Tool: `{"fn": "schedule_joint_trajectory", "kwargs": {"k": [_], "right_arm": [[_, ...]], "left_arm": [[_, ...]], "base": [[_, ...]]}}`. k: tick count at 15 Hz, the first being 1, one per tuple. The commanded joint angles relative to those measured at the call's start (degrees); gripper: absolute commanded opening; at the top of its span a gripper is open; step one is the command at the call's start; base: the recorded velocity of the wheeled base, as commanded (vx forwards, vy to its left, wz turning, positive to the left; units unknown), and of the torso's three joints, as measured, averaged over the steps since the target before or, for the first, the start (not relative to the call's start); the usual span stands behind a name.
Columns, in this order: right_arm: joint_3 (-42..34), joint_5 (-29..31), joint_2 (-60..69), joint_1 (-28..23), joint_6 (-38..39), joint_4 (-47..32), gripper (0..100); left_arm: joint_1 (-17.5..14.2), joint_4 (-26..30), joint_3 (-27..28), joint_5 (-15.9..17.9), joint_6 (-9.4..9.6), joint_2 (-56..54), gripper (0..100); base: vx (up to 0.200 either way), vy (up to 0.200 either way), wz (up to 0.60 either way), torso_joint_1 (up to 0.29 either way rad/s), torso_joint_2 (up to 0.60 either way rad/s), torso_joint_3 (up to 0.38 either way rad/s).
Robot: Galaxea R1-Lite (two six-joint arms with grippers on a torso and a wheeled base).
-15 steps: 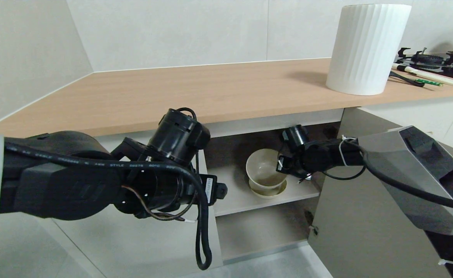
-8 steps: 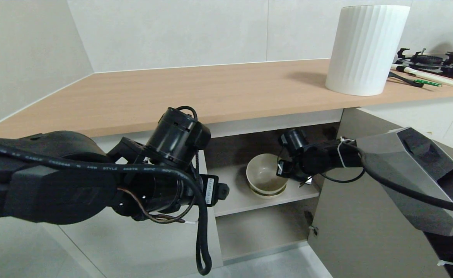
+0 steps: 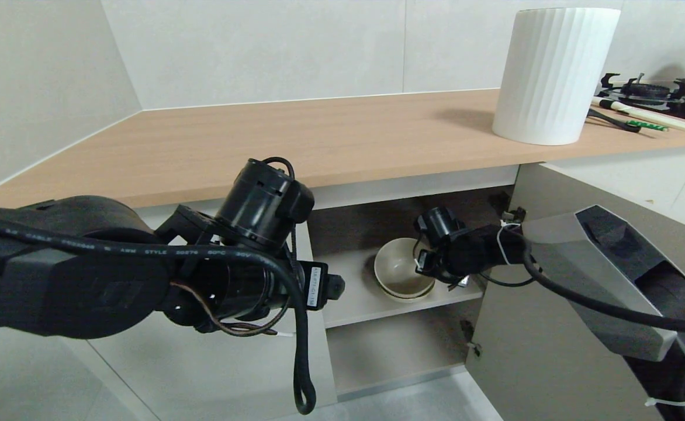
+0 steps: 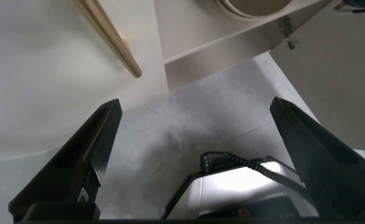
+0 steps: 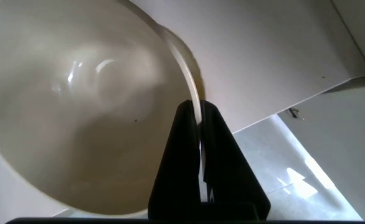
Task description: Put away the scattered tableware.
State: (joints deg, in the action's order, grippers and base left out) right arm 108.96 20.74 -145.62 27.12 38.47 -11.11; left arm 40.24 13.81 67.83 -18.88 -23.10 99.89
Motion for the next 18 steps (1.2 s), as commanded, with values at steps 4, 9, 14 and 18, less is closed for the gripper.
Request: {"fn": "schedule_joint_trajectory", "kwargs": {"k": [4,9,14,18], "right_arm": [[0.2,0.0,-0.3,0.0,-0.1,0.3,100],[-0.6,-0.1,1.0,0.5,0.0,-0.1,100],[-15.2,-2.0,14.8,5.7,-0.2,-0.1,100],[-26.2,-2.0,27.1,11.3,-2.6,-0.1,100]], "left_arm": [[0.0,0.0,0.0,0.0,-0.01,0.0,100],[0.0,0.0,0.0,0.0,-0.01,0.1,100],[0.0,0.1,-0.1,0.0,-0.01,0.0,100],[0.0,0.2,-0.2,0.0,-0.10,0.0,100]], "base": [[0.000,0.000,0.00,0.000,0.00,0.000],[0.000,0.000,0.00,0.000,0.00,0.000],[0.000,0.000,0.00,0.000,0.00,0.000],[0.000,0.000,0.00,0.000,0.00,0.000]]}}
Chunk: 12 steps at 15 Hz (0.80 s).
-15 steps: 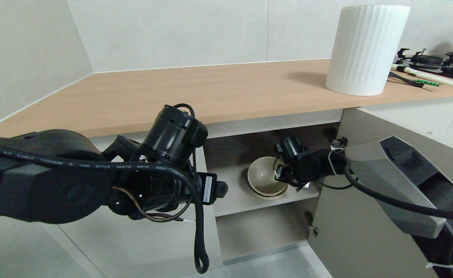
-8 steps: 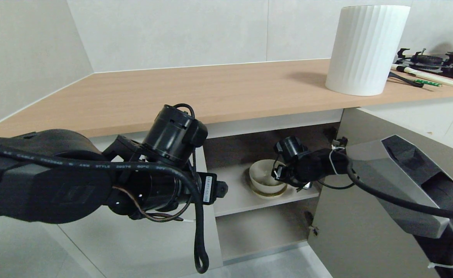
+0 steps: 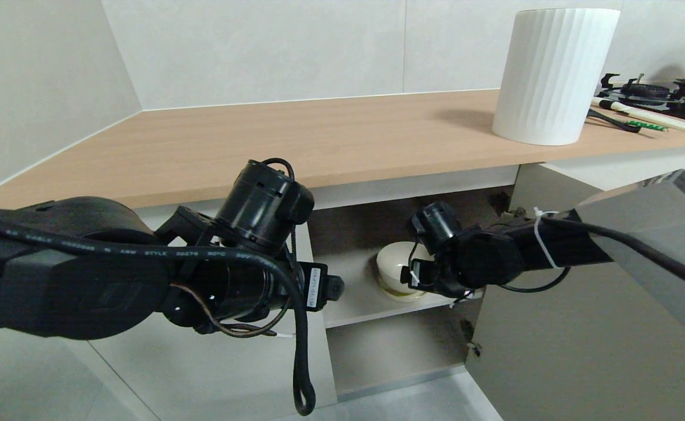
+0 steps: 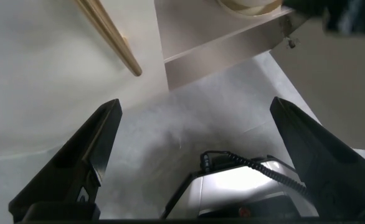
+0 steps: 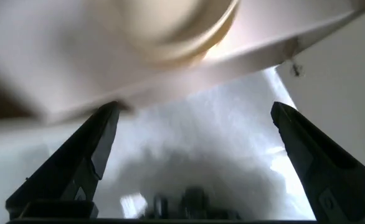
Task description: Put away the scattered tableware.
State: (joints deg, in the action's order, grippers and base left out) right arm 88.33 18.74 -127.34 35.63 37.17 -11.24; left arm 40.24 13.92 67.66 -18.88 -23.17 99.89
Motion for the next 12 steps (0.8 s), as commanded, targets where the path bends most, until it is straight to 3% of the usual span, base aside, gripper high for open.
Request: {"fn": "schedule_joint_trajectory", "kwargs": {"k": [1,6,12], "right_arm": [[-7.6,0.0,11.6,3.1,-2.7,0.0,100],[-17.9,-0.5,24.7,3.7,-3.1,-0.1,100],[-28.6,-4.0,31.7,6.7,-2.9,0.3,100]], "left_arm": [[0.0,0.1,-0.1,0.0,0.06,0.1,100],[-0.6,0.1,-0.1,0.0,-0.03,-0.6,100],[-1.2,0.1,0.0,0.0,-0.12,-0.8,100]], "base": [[0.000,0.000,0.00,0.000,0.00,0.000],[0.000,0.000,0.00,0.000,0.00,0.000],[-0.200,0.000,0.00,-0.002,0.00,0.002]]}}
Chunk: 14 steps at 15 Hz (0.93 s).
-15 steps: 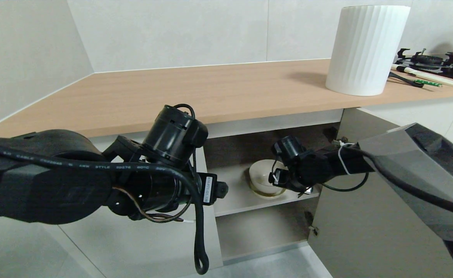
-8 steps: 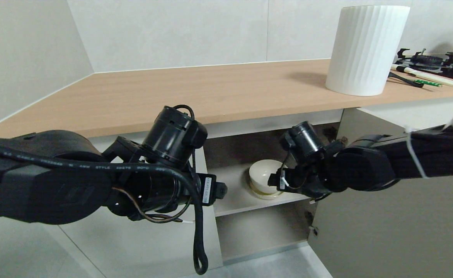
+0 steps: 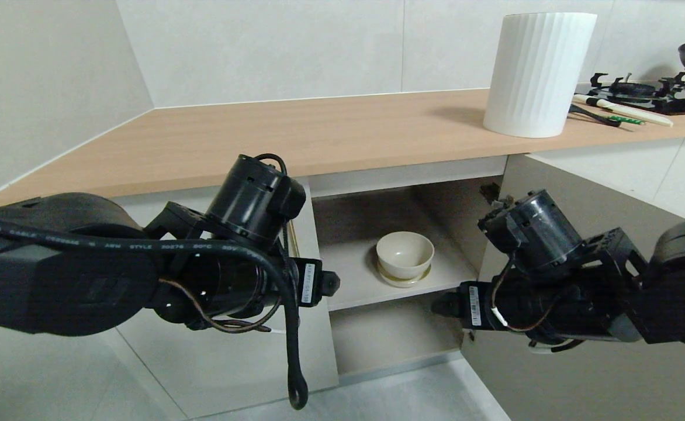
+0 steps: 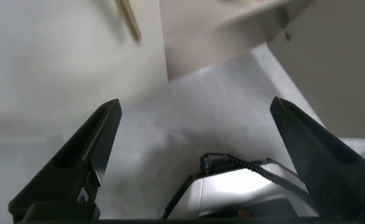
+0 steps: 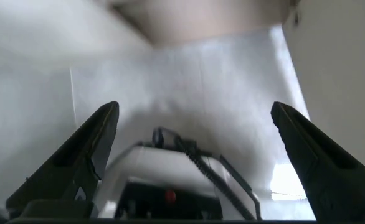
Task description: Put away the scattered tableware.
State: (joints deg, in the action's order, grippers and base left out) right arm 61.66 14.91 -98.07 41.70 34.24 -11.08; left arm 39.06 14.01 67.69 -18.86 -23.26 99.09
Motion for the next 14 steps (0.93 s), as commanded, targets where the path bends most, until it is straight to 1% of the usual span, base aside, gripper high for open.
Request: {"fn": "schedule_joint_trajectory", "kwargs": {"k": [1,6,14], "right_arm": [[-2.6,-0.5,2.4,0.9,0.1,0.1,100],[-5.7,-0.9,2.6,0.9,0.0,0.1,100],[-6.9,-0.9,7.1,1.0,-0.1,0.0,100]], "left_arm": [[0.0,0.0,0.0,0.0,-0.03,0.0,100],[0.0,0.0,0.0,0.0,-0.03,0.1,100],[0.0,-0.1,-0.1,0.0,-0.03,0.1,100]], "base": [[-0.200,0.000,0.00,-0.002,0.00,0.007],[-0.200,0.000,0.00,-0.001,0.00,0.002],[0.000,0.000,0.00,0.000,0.00,0.000]]}}
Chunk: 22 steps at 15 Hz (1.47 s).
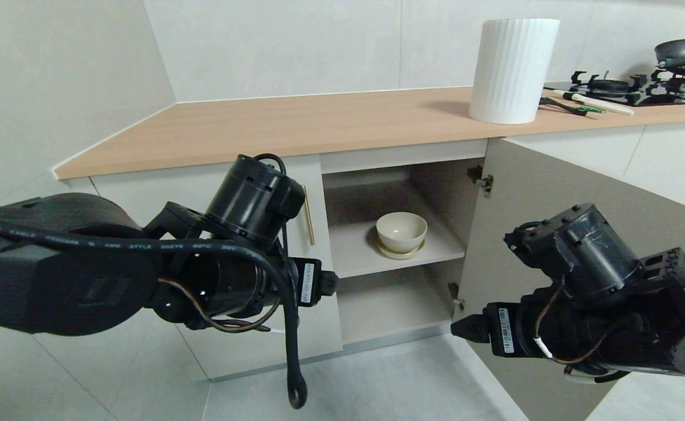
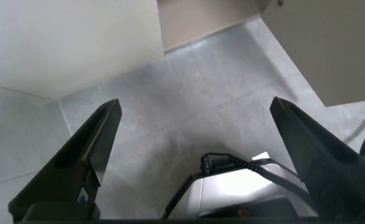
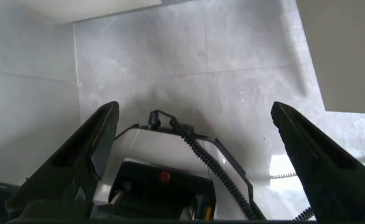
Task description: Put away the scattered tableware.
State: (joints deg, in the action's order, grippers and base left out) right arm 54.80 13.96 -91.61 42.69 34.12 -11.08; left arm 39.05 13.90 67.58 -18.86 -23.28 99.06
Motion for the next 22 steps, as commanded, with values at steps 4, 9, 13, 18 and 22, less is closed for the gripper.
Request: {"fn": "schedule_joint_trajectory", "kwargs": {"k": [4,9,13,18,22], "right_arm": [[0.0,0.0,0.6,0.0,0.0,0.0,100],[0.0,0.0,0.4,0.0,0.0,0.0,100],[-0.5,0.0,0.4,0.0,0.0,0.0,100],[-1.6,0.4,0.3,1.4,-1.7,0.3,100],[-1.9,0.5,0.3,2.2,-1.8,0.3,100]], "left_arm": [[0.0,0.0,0.0,-0.1,-0.01,0.1,100],[0.0,0.1,0.0,-0.1,0.08,0.1,100],[0.0,0.0,0.0,-0.1,0.08,0.1,100],[0.0,0.0,0.0,-0.1,0.08,0.0,100],[0.0,0.0,0.1,-0.1,0.08,-0.1,100]], "base": [[0.000,0.000,0.00,0.000,0.00,0.000],[0.000,-0.080,0.00,0.001,0.00,0.004],[0.000,-0.200,0.00,0.005,0.00,0.001],[0.000,-0.080,0.00,0.001,0.00,0.002],[0.000,0.000,0.30,0.000,0.00,0.004]]}}
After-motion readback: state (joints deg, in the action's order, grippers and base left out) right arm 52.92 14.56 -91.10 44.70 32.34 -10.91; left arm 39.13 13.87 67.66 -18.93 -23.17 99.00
